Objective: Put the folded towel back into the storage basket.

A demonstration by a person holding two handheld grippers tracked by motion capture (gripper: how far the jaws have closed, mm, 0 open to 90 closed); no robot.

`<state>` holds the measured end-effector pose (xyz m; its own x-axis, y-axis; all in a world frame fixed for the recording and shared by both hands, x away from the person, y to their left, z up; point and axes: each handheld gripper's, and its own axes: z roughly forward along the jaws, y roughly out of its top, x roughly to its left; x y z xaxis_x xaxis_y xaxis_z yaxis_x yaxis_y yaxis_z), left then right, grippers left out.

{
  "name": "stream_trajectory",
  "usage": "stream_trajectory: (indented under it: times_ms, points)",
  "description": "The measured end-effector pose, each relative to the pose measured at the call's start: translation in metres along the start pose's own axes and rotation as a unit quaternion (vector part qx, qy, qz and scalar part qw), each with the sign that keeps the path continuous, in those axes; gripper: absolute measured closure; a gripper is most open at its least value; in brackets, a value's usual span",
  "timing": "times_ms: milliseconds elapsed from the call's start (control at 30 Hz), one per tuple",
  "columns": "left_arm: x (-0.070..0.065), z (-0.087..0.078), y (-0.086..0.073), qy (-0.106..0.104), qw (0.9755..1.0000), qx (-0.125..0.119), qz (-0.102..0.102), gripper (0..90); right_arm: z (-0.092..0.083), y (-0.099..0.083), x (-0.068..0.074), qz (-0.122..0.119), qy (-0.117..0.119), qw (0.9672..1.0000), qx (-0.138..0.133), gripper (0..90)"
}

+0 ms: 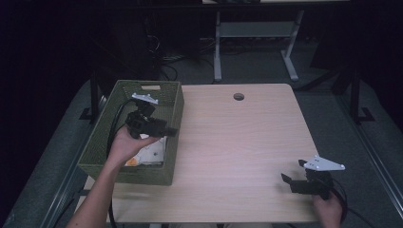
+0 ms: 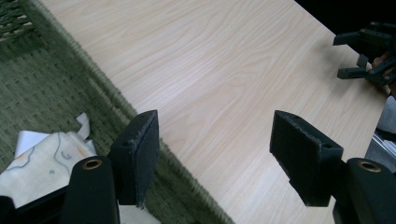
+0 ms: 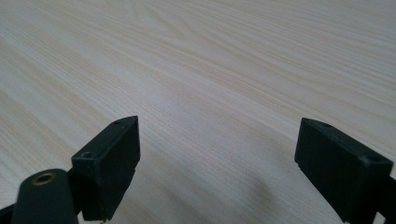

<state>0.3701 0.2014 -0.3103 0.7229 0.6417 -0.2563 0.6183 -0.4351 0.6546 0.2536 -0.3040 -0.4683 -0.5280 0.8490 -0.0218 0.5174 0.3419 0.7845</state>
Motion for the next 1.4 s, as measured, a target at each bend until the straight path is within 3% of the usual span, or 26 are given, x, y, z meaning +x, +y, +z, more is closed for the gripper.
stream_trajectory:
  times_ms: [533,1000,1400]
  points:
    - [-0.028,0.019,0.014,-0.013,0.9996,-0.007,0.026,32.9,-0.002,0.001,-0.001,0.001,0.001,1.0,-0.004,13.7]
    - [-0.059,0.041,0.025,-0.027,0.998,0.002,0.057,31.8,-0.002,0.001,-0.001,0.001,0.001,1.0,-0.006,13.7]
    - [-0.075,0.063,0.029,-0.035,0.9974,-0.002,0.063,30.8,-0.004,0.001,-0.002,0.003,0.001,1.0,-0.009,13.7]
